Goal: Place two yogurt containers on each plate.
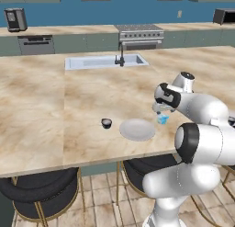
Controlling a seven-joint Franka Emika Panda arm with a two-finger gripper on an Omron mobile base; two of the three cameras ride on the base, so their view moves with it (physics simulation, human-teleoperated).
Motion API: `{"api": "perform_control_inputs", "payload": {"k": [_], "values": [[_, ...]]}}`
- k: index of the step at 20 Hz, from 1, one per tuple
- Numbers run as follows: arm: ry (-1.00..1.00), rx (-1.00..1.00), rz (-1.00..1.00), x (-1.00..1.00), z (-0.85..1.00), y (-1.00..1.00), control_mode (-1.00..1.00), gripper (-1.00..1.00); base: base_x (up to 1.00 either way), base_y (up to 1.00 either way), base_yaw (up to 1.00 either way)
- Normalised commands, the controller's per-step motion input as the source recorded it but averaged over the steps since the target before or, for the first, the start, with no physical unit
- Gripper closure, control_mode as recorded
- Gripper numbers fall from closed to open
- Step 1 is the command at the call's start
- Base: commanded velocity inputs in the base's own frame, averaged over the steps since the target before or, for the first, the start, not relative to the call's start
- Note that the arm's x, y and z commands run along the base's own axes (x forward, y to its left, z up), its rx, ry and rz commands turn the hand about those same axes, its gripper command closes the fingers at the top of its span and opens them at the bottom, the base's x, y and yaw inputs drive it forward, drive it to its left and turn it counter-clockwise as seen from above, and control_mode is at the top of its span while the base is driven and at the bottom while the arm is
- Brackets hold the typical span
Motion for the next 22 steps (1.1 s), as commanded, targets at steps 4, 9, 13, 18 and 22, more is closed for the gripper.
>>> {"api": "perform_control_inputs", "payload": {"k": [4, 9, 13, 18, 22], "values": [[0.00, 0.00, 0.04, 0.04, -0.14, -0.13, -1.00, -1.00, 0.00, 0.00, 0.00], [0.00, -0.01, 0.00, 0.04, -0.11, -0.01, -1.00, -1.00, 0.00, 0.00, 0.00], [0.00, 0.00, 0.00, 0.13, -0.01, 0.00, -1.00, -1.00, 0.00, 0.00, 0.00], [0.00, 0.00, 0.01, 0.17, -0.01, -0.12, -1.00, -1.00, 0.00, 0.00, 0.00], [0.00, 0.00, 0.00, 0.18, 0.00, -0.14, -1.00, -1.00, 0.00, 0.00, 0.00]]}}
